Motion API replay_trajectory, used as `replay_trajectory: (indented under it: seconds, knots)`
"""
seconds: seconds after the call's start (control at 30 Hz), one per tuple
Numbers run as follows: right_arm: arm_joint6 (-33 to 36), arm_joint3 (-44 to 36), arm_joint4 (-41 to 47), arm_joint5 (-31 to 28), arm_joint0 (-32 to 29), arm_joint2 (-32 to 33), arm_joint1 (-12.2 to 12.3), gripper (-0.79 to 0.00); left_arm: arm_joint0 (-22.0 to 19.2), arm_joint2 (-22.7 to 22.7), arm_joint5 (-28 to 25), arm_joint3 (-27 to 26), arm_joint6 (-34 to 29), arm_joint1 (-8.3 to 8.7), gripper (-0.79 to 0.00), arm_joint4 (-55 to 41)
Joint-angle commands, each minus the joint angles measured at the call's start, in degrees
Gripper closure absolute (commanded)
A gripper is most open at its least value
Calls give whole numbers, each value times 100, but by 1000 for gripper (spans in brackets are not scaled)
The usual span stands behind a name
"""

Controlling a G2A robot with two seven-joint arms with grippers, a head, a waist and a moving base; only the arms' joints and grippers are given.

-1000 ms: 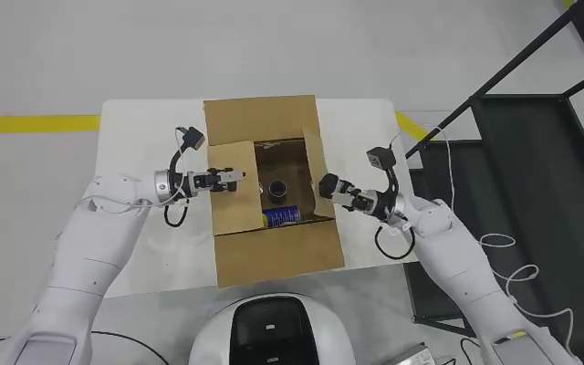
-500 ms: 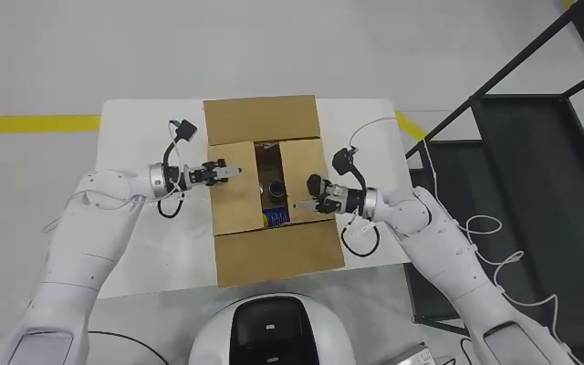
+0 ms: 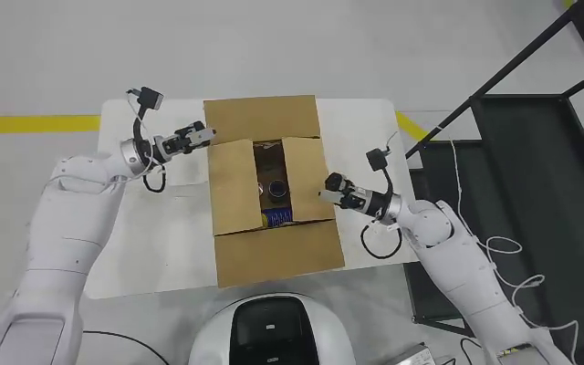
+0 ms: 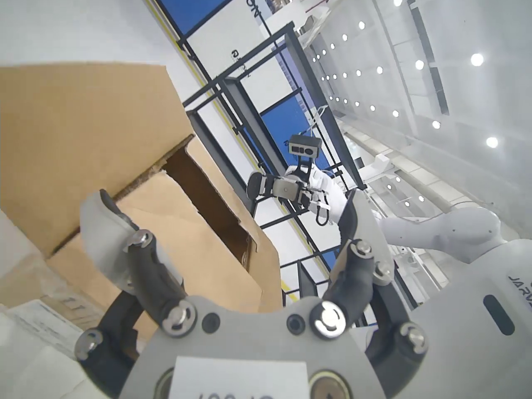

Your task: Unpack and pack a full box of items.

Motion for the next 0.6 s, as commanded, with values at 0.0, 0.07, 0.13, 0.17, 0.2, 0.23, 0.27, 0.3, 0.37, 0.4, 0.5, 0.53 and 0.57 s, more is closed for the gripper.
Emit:
replay_trajectory:
  seconds: [0.0, 0.07, 0.13, 0.17, 0.2, 0.23, 0.27, 0.3, 0.37, 0.4, 0.5, 0.53, 0.57]
  knots:
    - [85, -17, 218, 15, -117, 85, 22, -785, -115, 32, -169, 184, 126, -22, -785, 64]
    - [85, -17, 218, 15, -117, 85, 22, -785, -207, 93, -290, 353, 226, -51, -785, 118]
    - [85, -17, 218, 15, -117, 85, 22, -785, -230, 118, -303, 402, 241, -61, -785, 121]
    - [85, -17, 218, 15, -117, 85, 22, -785, -230, 118, -303, 402, 241, -61, -785, 121]
    - [85, -17, 218, 15, -117, 85, 22, -785, -230, 118, -303, 402, 241, -61, -785, 121]
    - [85, -17, 218, 15, -117, 85, 22, -785, -230, 118, -303, 402, 241, -61, -785, 121]
    - [85, -17, 218, 15, -117, 85, 22, -785, -230, 118, -303, 402, 241, -61, -785, 121]
    - [85, -17, 218, 15, -117, 85, 22, -785, -230, 118, -303, 402, 241, -61, -785, 121]
    - [85, -17, 218, 15, -117, 85, 22, -785, -230, 118, -303, 402, 241, -61, -785, 121]
    - [85, -17, 218, 15, -117, 85, 22, -785, -230, 118, -303, 402, 241, -61, -785, 121]
    - [85, -17, 218, 15, -117, 85, 22, -785, -230, 118, -303, 402, 241, -61, -785, 121]
    - [85, -17, 218, 15, -117, 85, 22, -785, -230, 118, -303, 402, 241, -61, -785, 121]
    - [85, -17, 218, 15, -117, 85, 22, -785, -219, 116, -271, 396, 276, -59, -785, 154]
